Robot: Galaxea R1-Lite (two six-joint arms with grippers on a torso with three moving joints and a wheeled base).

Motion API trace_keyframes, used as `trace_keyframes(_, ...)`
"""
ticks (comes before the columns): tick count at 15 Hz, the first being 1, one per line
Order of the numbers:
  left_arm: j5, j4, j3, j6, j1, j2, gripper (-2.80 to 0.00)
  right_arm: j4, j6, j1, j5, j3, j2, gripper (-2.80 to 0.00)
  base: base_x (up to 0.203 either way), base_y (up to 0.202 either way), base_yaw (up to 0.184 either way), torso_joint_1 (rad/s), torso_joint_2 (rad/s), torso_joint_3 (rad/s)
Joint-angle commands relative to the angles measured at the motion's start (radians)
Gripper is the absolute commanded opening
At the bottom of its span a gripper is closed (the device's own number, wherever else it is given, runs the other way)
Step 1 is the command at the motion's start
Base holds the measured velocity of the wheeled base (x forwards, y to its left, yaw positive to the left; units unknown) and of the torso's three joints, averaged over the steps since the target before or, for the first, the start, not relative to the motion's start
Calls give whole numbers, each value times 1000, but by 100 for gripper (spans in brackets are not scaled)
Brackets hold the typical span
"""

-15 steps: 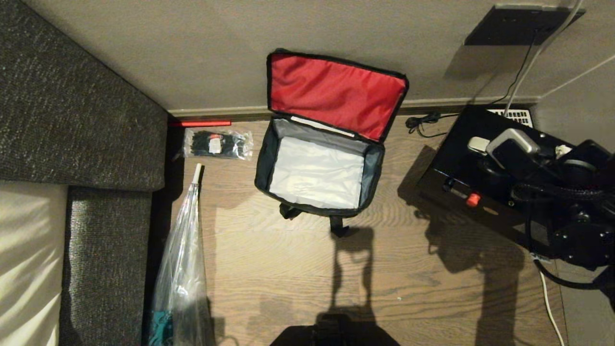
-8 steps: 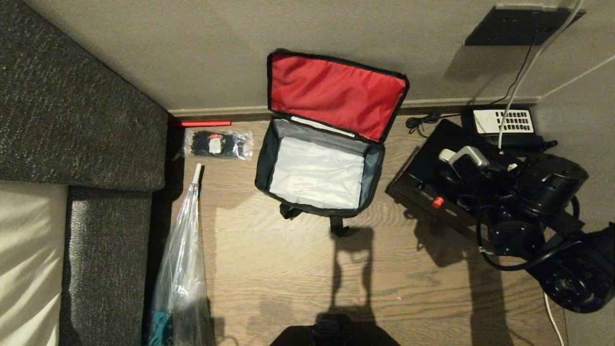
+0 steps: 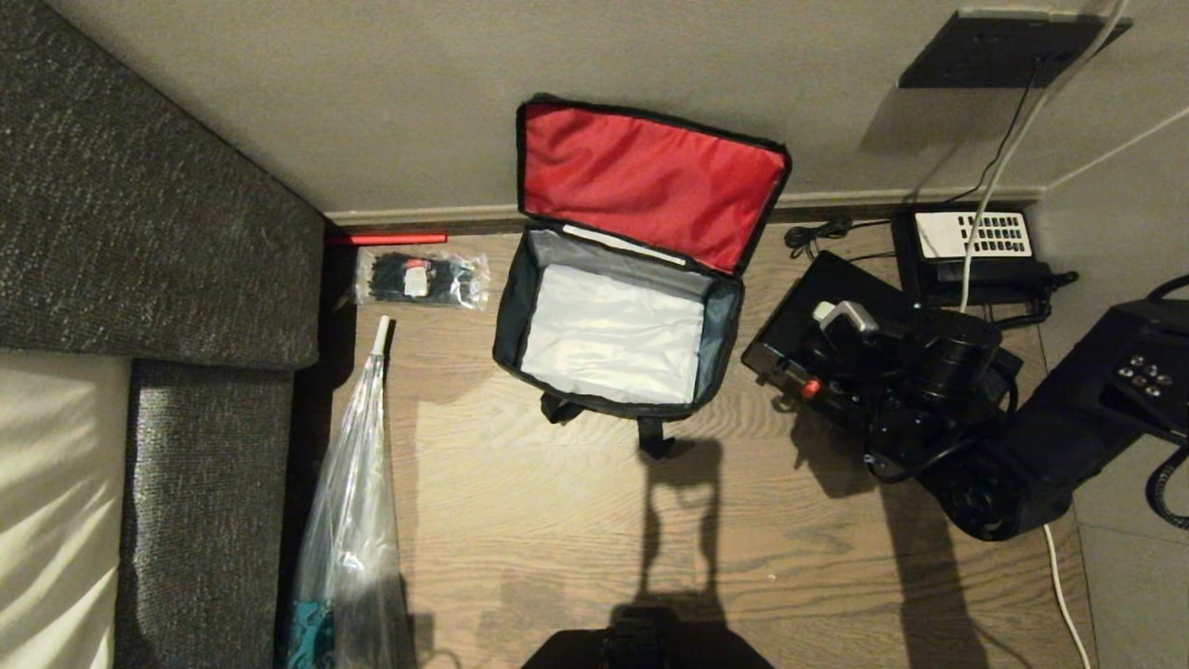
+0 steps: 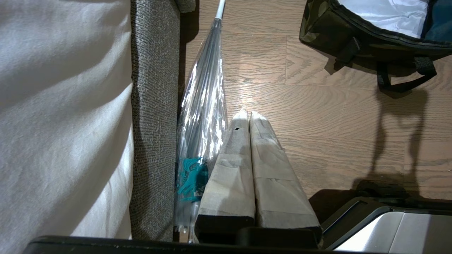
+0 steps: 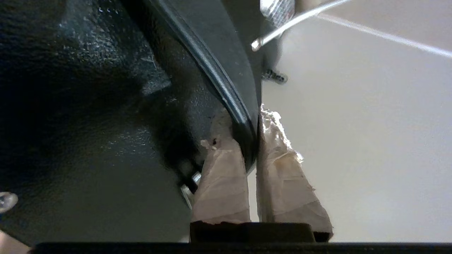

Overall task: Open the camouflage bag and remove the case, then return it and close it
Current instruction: Lift the black box

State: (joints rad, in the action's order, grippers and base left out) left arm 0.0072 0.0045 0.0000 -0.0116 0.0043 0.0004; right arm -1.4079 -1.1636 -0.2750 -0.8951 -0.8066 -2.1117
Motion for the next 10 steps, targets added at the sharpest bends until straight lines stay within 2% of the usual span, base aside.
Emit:
trace_keyframes(1, 0, 0, 3, -1, 0, -2, -280, 20, -9, 10, 13, 9, -48, 0, 0, 0, 0, 0, 0, 0)
trace_keyframes(6, 0, 0, 3, -1, 0, -2, -280, 101, -8, 10, 73, 85, 25, 0, 0, 0, 0, 0, 0, 0)
trace_keyframes(10, 0, 0, 3, -1, 0, -2, -280, 222, -1, 8, 142, 231, 222, 0, 0, 0, 0, 0, 0, 0)
